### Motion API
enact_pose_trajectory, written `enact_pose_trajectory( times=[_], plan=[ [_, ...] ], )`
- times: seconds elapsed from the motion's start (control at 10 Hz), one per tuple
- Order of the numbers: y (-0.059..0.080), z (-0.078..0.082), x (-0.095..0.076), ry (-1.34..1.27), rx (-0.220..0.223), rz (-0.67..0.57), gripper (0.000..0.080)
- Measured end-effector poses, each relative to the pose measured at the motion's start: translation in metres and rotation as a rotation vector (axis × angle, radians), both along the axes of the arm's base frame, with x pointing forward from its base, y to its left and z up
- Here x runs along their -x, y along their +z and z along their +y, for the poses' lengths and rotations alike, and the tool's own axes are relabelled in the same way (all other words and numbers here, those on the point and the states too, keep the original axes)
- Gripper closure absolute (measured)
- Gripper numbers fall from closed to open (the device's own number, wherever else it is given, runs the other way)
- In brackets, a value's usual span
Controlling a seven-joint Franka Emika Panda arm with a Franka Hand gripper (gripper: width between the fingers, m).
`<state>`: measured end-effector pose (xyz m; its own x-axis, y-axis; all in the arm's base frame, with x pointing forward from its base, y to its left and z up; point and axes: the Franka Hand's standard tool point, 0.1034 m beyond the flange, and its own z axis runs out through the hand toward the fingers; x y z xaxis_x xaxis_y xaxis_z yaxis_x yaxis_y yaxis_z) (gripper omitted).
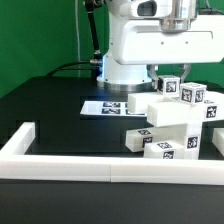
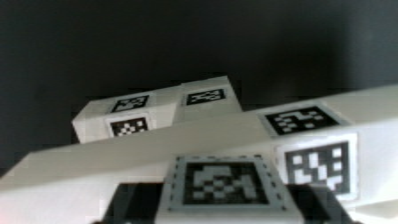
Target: Assemble chair
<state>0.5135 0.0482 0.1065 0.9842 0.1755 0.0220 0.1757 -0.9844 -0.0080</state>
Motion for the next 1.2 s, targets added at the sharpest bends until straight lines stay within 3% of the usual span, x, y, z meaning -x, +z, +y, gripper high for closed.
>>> enact_pose_trajectory(
  times=[0.7,1.2],
  plan=[
    [-0.0003,0.0023,0.0002,-0.555,-0.021,0.009,0.0528],
    [-0.0004,0.0025,0.0003,-0.659,-0.024,0.011,0.0527]
  ],
)
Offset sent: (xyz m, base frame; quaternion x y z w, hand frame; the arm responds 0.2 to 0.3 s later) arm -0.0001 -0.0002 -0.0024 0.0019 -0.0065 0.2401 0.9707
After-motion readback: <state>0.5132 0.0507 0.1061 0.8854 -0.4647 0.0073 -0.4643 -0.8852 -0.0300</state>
